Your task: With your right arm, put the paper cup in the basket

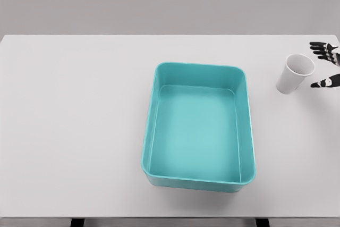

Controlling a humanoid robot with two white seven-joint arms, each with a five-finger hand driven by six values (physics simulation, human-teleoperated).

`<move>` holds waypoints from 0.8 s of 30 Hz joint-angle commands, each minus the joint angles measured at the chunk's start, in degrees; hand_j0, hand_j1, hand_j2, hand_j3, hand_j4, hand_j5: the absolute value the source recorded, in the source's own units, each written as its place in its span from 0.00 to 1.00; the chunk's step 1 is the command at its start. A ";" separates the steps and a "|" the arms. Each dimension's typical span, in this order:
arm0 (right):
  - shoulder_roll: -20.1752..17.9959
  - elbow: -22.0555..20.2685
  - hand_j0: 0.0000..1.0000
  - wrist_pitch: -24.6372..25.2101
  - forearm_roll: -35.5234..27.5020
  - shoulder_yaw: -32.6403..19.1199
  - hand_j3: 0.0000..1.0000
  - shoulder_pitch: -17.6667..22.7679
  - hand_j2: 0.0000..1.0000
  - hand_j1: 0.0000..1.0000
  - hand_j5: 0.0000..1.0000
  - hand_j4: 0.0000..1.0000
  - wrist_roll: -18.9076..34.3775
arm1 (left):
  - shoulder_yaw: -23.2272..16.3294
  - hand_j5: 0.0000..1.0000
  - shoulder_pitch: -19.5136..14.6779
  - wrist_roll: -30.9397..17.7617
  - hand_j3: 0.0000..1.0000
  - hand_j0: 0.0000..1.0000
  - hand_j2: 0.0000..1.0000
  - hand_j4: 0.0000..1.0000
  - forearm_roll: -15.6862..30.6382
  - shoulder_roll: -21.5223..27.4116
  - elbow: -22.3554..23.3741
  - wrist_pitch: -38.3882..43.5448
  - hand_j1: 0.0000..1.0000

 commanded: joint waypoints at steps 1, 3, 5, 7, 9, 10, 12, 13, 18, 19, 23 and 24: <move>0.08 -0.22 1.00 -0.14 -0.14 -0.08 1.00 0.00 1.00 1.00 1.00 1.00 -0.01 | -0.01 1.00 0.00 -0.01 1.00 1.00 1.00 1.00 0.00 0.00 0.00 0.00 1.00; 0.08 -0.31 1.00 -0.14 -0.14 -0.08 1.00 0.09 1.00 1.00 1.00 1.00 -0.01 | -0.01 1.00 0.00 -0.01 1.00 1.00 1.00 1.00 0.00 0.00 0.00 0.00 1.00; 0.16 -0.22 1.00 -0.14 -0.14 0.00 1.00 0.09 1.00 1.00 1.00 1.00 -0.01 | -0.01 1.00 0.00 -0.01 1.00 1.00 1.00 1.00 0.00 0.00 0.00 0.00 1.00; 0.43 -0.22 1.00 -0.14 -0.06 0.01 1.00 0.09 1.00 1.00 1.00 1.00 -0.01 | -0.01 1.00 0.00 -0.01 1.00 1.00 1.00 1.00 0.00 0.00 0.09 0.00 1.00; 0.78 -0.13 1.00 -0.14 -0.06 0.36 1.00 0.09 1.00 1.00 1.00 1.00 -0.01 | -0.01 1.00 0.00 -0.01 1.00 1.00 1.00 1.00 0.00 0.00 0.00 0.00 1.00; 0.87 -0.22 1.00 -0.14 -0.06 0.36 1.00 0.09 1.00 1.00 1.00 1.00 -0.01 | -0.01 1.00 0.00 -0.01 1.00 1.00 1.00 1.00 0.00 0.00 0.00 0.00 1.00; 1.31 -0.22 1.00 -0.14 -0.06 0.44 1.00 0.09 1.00 1.00 1.00 1.00 -0.01 | -0.01 1.00 0.00 -0.01 1.00 1.00 1.00 1.00 0.00 0.00 0.09 0.00 1.00; 1.57 -0.22 1.00 -0.14 -0.06 0.44 1.00 0.09 1.00 1.00 1.00 1.00 -0.01 | -0.01 1.00 0.00 -0.01 1.00 1.00 1.00 1.00 0.00 0.00 0.00 0.00 1.00; 1.83 -0.31 1.00 -0.14 -0.06 1.32 1.00 0.09 1.00 1.00 1.00 1.00 -0.01 | -0.01 1.00 0.00 -0.01 1.00 1.00 1.00 1.00 0.00 0.00 0.00 0.00 1.00; 1.83 -0.39 1.00 -0.14 -0.06 1.32 1.00 0.09 1.00 1.00 1.00 1.00 -0.01 | -0.01 1.00 0.00 -0.01 1.00 1.00 1.00 1.00 0.00 0.00 0.09 0.00 1.00; 2.01 -0.39 1.00 -0.14 -0.06 1.67 1.00 0.09 1.00 1.00 1.00 1.00 -0.01 | -0.01 1.00 0.00 -0.01 1.00 1.00 1.00 1.00 0.00 0.00 0.00 0.00 1.00; 2.01 -0.48 1.00 -0.14 -0.06 1.67 1.00 0.09 1.00 1.00 1.00 1.00 -0.01 | -0.01 1.00 0.00 -0.01 1.00 1.00 1.00 1.00 0.00 0.00 0.00 0.00 1.00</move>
